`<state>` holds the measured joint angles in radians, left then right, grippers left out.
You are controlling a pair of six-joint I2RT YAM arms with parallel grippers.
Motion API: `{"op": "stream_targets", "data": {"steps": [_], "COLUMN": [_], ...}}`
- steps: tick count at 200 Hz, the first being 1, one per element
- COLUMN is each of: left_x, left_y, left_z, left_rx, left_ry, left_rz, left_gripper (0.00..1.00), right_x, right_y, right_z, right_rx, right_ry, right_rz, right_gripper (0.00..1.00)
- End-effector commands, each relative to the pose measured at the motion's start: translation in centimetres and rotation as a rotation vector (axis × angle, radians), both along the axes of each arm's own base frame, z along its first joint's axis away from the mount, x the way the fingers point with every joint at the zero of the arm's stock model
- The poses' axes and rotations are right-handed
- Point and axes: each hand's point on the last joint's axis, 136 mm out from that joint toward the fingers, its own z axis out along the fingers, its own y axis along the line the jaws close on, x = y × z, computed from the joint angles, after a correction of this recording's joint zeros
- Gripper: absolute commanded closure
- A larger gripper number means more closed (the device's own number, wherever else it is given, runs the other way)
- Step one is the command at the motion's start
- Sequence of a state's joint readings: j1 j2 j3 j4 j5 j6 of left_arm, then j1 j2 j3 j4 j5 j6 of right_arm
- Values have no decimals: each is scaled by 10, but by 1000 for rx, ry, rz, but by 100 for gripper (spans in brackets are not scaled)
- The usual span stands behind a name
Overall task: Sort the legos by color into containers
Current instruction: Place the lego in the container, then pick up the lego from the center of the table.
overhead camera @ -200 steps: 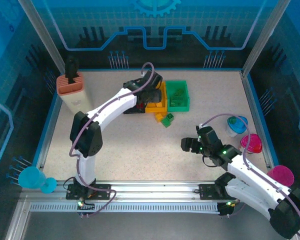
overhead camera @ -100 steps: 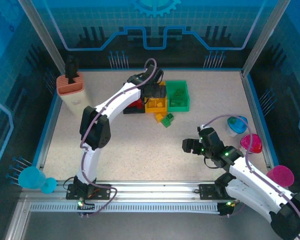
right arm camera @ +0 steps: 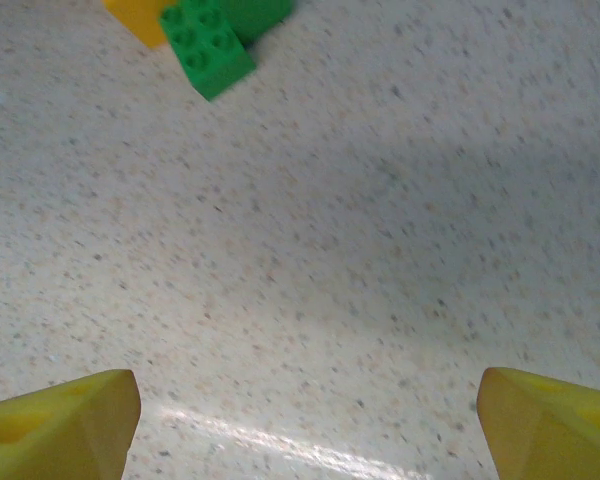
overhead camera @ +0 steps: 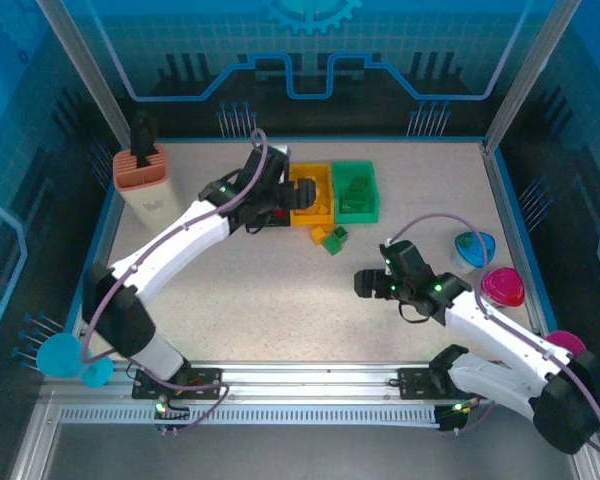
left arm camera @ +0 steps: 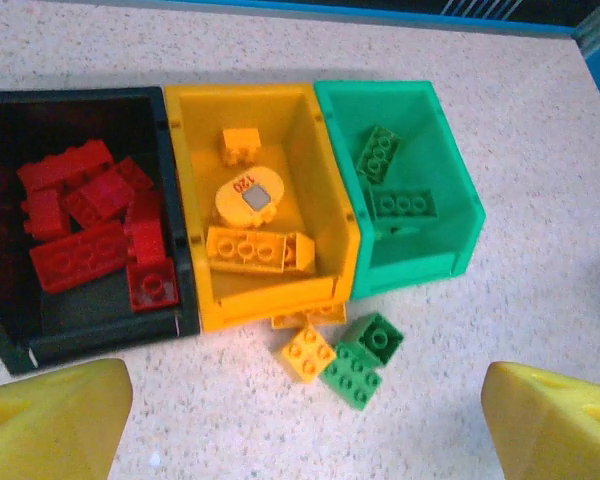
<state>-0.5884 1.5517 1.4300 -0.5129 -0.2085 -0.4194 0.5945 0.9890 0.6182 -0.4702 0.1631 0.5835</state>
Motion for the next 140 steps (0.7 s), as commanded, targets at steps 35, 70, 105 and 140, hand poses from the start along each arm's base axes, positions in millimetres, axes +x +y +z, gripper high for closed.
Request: {"op": "stream_targets", "data": {"steps": [35,70,105,140], "left_x": [-70,-112,-141,-166], "left_y": [25,31,51,69], "left_z": [-50,-70,-86,-95], "left_rx": [-27,-43,-29,-60], "left_ry": [63,78,95,104], "left_rz": [11,-22,5,28], "left_gripper": [9,10,10,10], "right_x": [41,75,107,136], "right_y": [48,75,99,119], "right_z": [27,31,14,1], "right_rx": [-80,-113,-187,-250], "right_ry": [-36,-42,22,65], "right_rz": [163,204,245,283], "right_gripper": [15,18,19,21]}}
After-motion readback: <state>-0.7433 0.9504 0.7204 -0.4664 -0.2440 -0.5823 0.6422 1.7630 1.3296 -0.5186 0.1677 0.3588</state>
